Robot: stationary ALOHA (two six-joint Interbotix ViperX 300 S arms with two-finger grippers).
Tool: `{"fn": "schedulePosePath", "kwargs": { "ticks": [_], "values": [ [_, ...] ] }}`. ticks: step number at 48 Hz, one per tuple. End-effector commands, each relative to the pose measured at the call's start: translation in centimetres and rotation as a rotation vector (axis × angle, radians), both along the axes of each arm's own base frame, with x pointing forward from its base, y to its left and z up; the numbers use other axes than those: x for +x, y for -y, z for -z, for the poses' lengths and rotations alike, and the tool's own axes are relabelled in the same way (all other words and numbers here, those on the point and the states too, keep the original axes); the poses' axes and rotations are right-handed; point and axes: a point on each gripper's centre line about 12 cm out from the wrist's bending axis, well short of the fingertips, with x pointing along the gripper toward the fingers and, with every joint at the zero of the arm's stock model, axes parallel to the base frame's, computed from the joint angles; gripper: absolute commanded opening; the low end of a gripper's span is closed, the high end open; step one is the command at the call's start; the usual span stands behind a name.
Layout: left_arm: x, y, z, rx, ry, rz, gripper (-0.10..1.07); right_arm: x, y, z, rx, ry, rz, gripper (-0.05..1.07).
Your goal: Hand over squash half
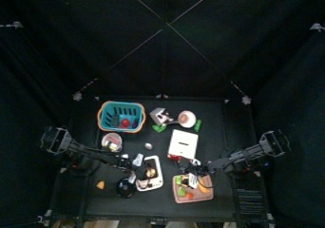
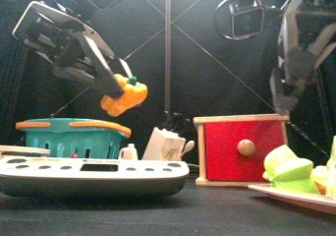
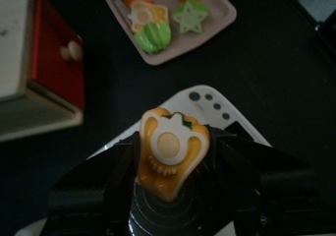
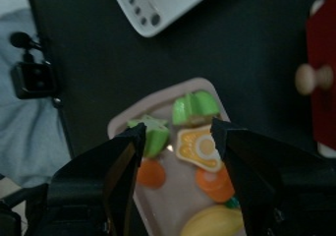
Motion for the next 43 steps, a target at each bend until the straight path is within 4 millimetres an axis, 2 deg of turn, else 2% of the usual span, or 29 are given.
{"fn": "schedulePosePath", "kwargs": {
  "ticks": [1,7,10,23,31,43],
  "values": [
    [0.9,-1.2,-2.3,-0.013,0.151,-0.043,0.79,1.0,3.2,-3.7,0.102,0.159,0.141,0.90],
    [2.1,-3.0,-3.4,-0.015,0.252,-0.102,0.79,1.5,6.8,-5.4,0.269,0.296,0.337,0.90],
    [2.7,-3.7,-3.7,-0.012,0.278,-0.124,0.79,1.6,7.8,-5.8,0.302,0.346,0.382,0.90],
    [4.9,-6.2,-4.4,0.084,0.308,-0.177,0.79,1.7,8.8,-6.0,0.337,0.371,0.430,0.91],
    [5.4,-7.2,-4.8,0.112,0.313,-0.226,0.79,1.8,9.0,-5.9,0.350,0.363,0.446,0.91],
    [5.9,-7.3,-5.1,0.150,0.315,-0.243,0.80,1.6,10.1,-5.6,0.347,0.359,0.485,0.91]
  ]
}}
